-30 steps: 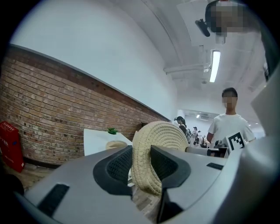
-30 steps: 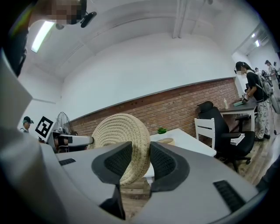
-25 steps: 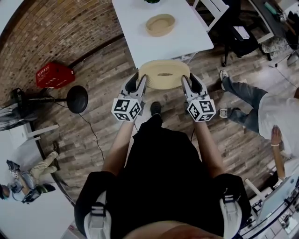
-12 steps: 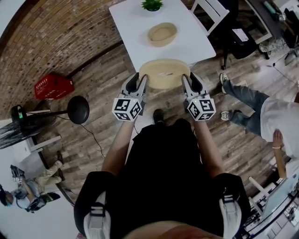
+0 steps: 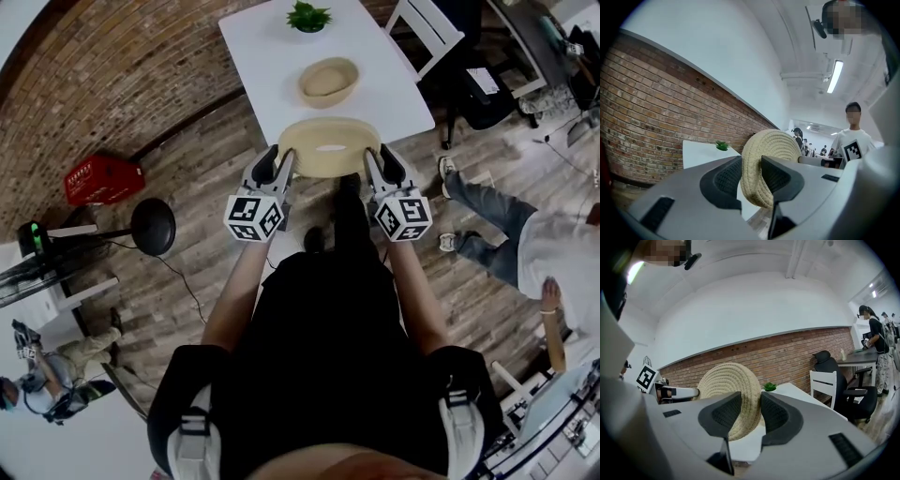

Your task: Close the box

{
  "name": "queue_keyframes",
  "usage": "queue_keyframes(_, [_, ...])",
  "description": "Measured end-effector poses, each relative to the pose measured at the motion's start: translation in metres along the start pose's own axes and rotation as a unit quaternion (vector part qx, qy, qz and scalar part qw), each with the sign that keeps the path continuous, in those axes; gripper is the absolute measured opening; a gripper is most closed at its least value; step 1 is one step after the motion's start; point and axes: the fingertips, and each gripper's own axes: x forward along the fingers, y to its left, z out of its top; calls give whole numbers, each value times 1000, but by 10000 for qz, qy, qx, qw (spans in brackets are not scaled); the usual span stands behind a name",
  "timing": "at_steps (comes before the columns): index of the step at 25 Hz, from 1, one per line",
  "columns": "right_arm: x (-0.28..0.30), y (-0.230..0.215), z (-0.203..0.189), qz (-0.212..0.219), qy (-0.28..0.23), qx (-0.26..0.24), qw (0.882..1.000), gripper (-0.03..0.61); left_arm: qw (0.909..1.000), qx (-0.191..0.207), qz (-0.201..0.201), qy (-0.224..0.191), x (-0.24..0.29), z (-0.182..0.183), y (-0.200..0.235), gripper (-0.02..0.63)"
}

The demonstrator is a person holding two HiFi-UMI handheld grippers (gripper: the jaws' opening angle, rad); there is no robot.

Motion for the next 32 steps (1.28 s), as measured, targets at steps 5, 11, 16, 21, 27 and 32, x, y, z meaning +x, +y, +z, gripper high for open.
queue_keyframes(5, [35,-19,8,98,60,-2,9999,126,9999,-92,128,-8,32,6,16,137])
queue_keyframes(11, [81,-54,15,262,217,18,9994,126,9992,-219,335,53,81,9,33,137])
queue_keyframes(16, [117,-83,20,449,371,37,9983,126,9979,-316,555,104,118,10,43,137])
queue_keyframes(21, [146,-108,21,615,507,94,9968,126,9963,-386,747,174,148,9,51,137])
queue_keyframes(27, [180,-129,20,950,720,112,9928,126,9925,-484,1093,265,172,6,60,137])
queue_keyframes(32, [204,-145,21,1185,863,116,9891,126,9889,-572,1346,273,192,5,66,137])
